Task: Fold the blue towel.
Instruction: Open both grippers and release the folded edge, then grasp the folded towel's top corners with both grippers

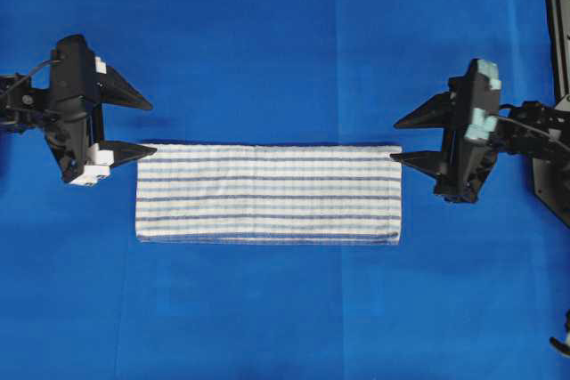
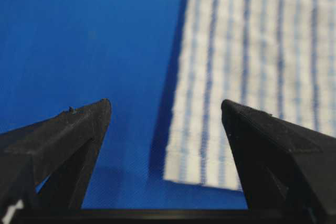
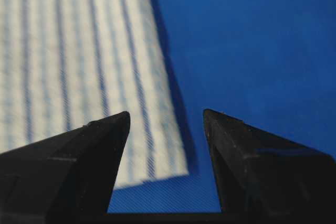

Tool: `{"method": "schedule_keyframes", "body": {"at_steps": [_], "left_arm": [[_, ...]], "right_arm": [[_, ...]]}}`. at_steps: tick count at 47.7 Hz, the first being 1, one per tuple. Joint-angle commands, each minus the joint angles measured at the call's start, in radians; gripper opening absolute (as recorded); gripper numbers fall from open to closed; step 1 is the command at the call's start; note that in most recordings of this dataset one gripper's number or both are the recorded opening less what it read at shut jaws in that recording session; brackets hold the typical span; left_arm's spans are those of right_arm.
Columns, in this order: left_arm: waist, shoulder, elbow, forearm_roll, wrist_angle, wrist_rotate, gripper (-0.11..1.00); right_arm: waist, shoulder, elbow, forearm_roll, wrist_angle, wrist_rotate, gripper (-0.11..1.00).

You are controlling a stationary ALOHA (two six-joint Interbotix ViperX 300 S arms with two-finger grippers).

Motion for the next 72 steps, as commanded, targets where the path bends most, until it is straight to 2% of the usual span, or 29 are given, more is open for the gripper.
{"method": "schedule_keyframes", "body": {"at_steps": [1, 7, 12, 17, 26, 33, 40, 44, 51, 54, 59, 72], "left_arm": [[0.009, 0.044, -0.015, 0.002, -0.029, 0.002, 0.82], [0.014, 0.124, -0.018, 0.002, -0.077, 0.002, 0.82], [0.014, 0.172, -0.020, 0.000, -0.098, 0.002, 0.82], [0.015, 0.201, -0.021, -0.002, -0.107, -0.003, 0.80], [0.014, 0.218, -0.023, -0.006, -0.103, -0.009, 0.76], [0.000, 0.219, -0.023, -0.008, -0.097, -0.018, 0.65], [-0.014, 0.219, -0.023, -0.008, -0.074, -0.040, 0.49], [-0.025, 0.219, -0.025, -0.006, -0.057, -0.054, 0.38], [-0.040, 0.221, -0.035, -0.006, -0.025, -0.069, 0.21], [-0.043, 0.219, -0.041, -0.006, -0.009, -0.069, 0.14], [-0.043, 0.218, -0.051, -0.006, 0.006, -0.066, 0.05], [-0.043, 0.141, -0.081, -0.003, 0.089, -0.063, 0.04]], "right_arm": [[-0.005, 0.058, -0.020, 0.000, -0.018, -0.002, 0.92], [-0.008, 0.135, -0.029, 0.009, -0.063, 0.000, 0.92], [-0.009, 0.184, -0.031, 0.035, -0.084, 0.000, 0.92], [-0.009, 0.215, -0.034, 0.052, -0.081, 0.000, 0.92], [0.012, 0.229, -0.043, 0.052, -0.057, 0.002, 0.92], [0.021, 0.230, -0.043, 0.054, -0.044, 0.005, 0.92], [0.023, 0.230, -0.044, 0.054, -0.038, 0.005, 0.89], [0.032, 0.229, -0.044, 0.054, -0.038, 0.003, 0.79], [0.040, 0.229, -0.048, 0.052, -0.037, -0.003, 0.39], [0.041, 0.227, -0.049, 0.052, -0.037, -0.005, 0.27], [0.041, 0.218, -0.052, 0.052, -0.038, -0.005, 0.27], [0.041, 0.120, -0.043, 0.052, -0.031, -0.003, 0.27]]}}
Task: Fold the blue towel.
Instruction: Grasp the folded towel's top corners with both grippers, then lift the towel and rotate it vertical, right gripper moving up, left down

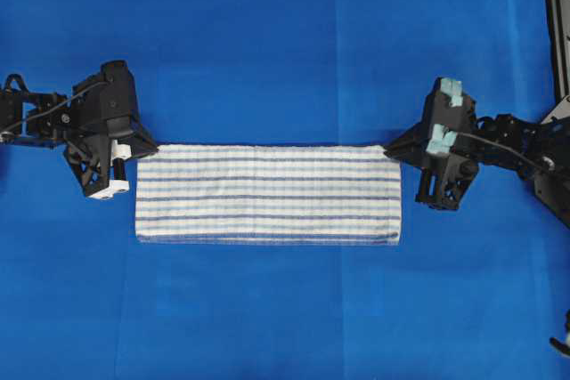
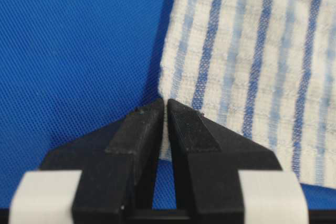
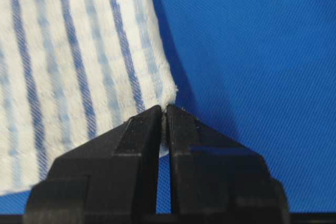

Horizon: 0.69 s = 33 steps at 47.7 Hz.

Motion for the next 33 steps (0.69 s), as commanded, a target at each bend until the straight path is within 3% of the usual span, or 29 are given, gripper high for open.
{"method": "schedule_keyframes", "body": {"at_steps": [1, 18, 33], "left_arm": [[-0.003, -0.063, -0.026, -0.002, 0.037, 0.003, 0.04], [-0.003, -0.313, -0.075, 0.006, 0.242, 0.006, 0.04], [-0.008, -0.446, -0.052, 0.006, 0.270, -0.002, 0.04]], "right_arm": [[0.003, -0.063, -0.003, 0.002, 0.006, 0.000, 0.27], [-0.032, -0.342, -0.005, 0.000, 0.150, -0.063, 0.27], [-0.077, -0.443, -0.009, -0.005, 0.225, -0.091, 0.27]]}}
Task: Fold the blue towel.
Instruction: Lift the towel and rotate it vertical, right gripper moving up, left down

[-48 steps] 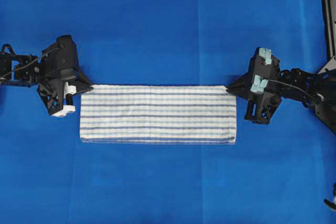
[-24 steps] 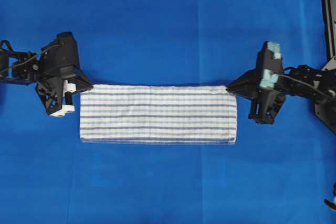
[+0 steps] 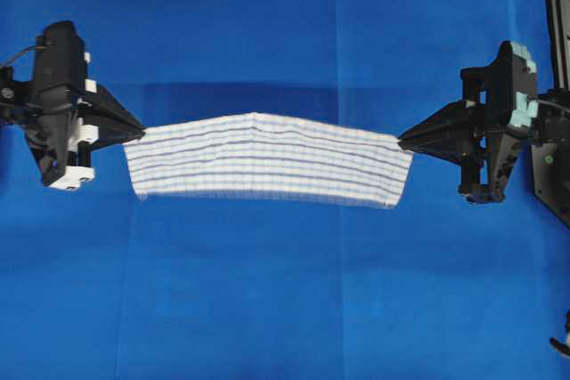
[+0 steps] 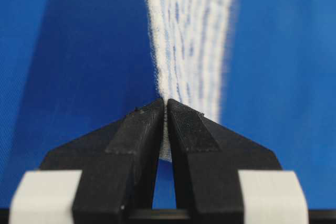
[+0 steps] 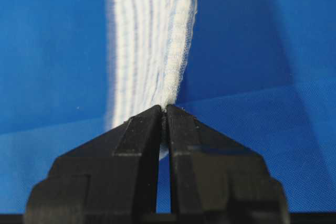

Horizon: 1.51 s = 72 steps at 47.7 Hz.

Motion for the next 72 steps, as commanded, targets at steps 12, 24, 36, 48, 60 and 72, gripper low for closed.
{"method": "schedule_keyframes", "body": {"at_steps": [12, 24, 36, 48, 60, 72], "left_arm": [[-0.061, -0.003, -0.035, 0.000, -0.114, -0.041, 0.04], [-0.118, 0.143, -0.133, -0.002, -0.227, -0.064, 0.04], [-0.135, 0.296, -0.281, -0.006, -0.264, -0.097, 0.04], [-0.167, 0.431, -0.419, -0.006, -0.325, -0.098, 0.04], [-0.192, 0.534, -0.523, -0.006, -0.407, -0.098, 0.04], [-0.206, 0.653, -0.626, -0.006, -0.502, -0.101, 0.04]], "right_arm": [[-0.035, 0.009, -0.066, -0.026, -0.005, -0.005, 0.27], [-0.186, 0.114, -0.156, -0.072, 0.000, -0.006, 0.27], [-0.287, 0.239, -0.281, -0.144, 0.002, -0.006, 0.27], [-0.353, 0.298, -0.379, -0.210, 0.000, -0.006, 0.27], [-0.390, 0.348, -0.445, -0.258, -0.005, -0.006, 0.27], [-0.431, 0.394, -0.497, -0.284, 0.005, -0.009, 0.27]]}}
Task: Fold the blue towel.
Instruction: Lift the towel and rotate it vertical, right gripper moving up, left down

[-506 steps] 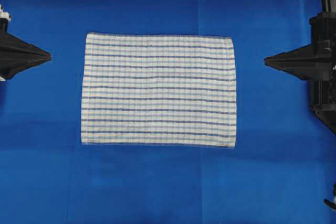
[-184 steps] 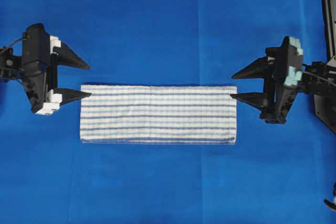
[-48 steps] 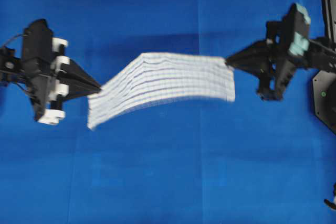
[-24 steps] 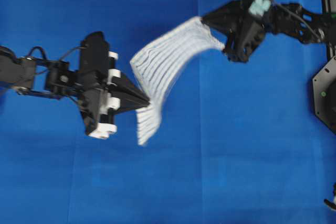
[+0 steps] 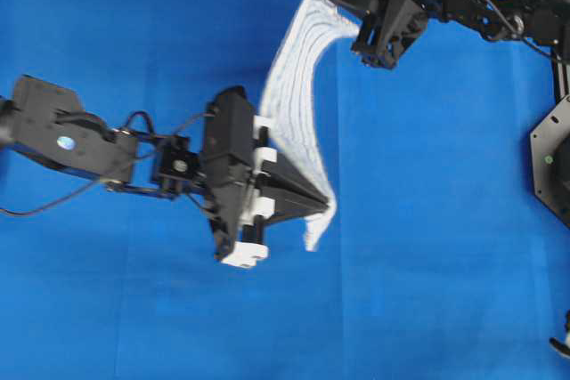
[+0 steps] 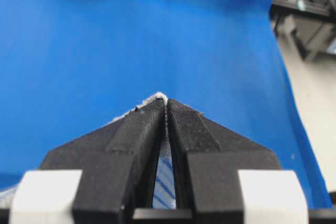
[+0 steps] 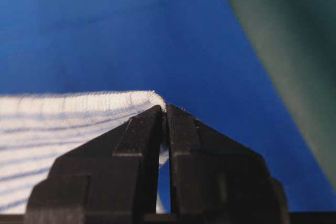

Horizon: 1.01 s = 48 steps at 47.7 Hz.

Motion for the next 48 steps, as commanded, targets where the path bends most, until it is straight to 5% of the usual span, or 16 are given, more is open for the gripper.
{"method": "schedule_keyframes", "body": {"at_steps": [1, 17, 48], "left_arm": [[-0.005, 0.023, -0.060, -0.003, -0.029, -0.003, 0.04], [-0.008, 0.067, -0.081, -0.003, -0.101, -0.002, 0.04], [-0.055, 0.067, 0.149, -0.008, -0.408, -0.005, 0.04]], "right_arm": [[-0.015, 0.006, -0.040, -0.011, 0.003, -0.002, 0.27], [-0.038, 0.034, -0.055, -0.028, 0.038, 0.000, 0.27], [-0.048, 0.250, -0.155, -0.038, 0.060, -0.008, 0.27]]}}
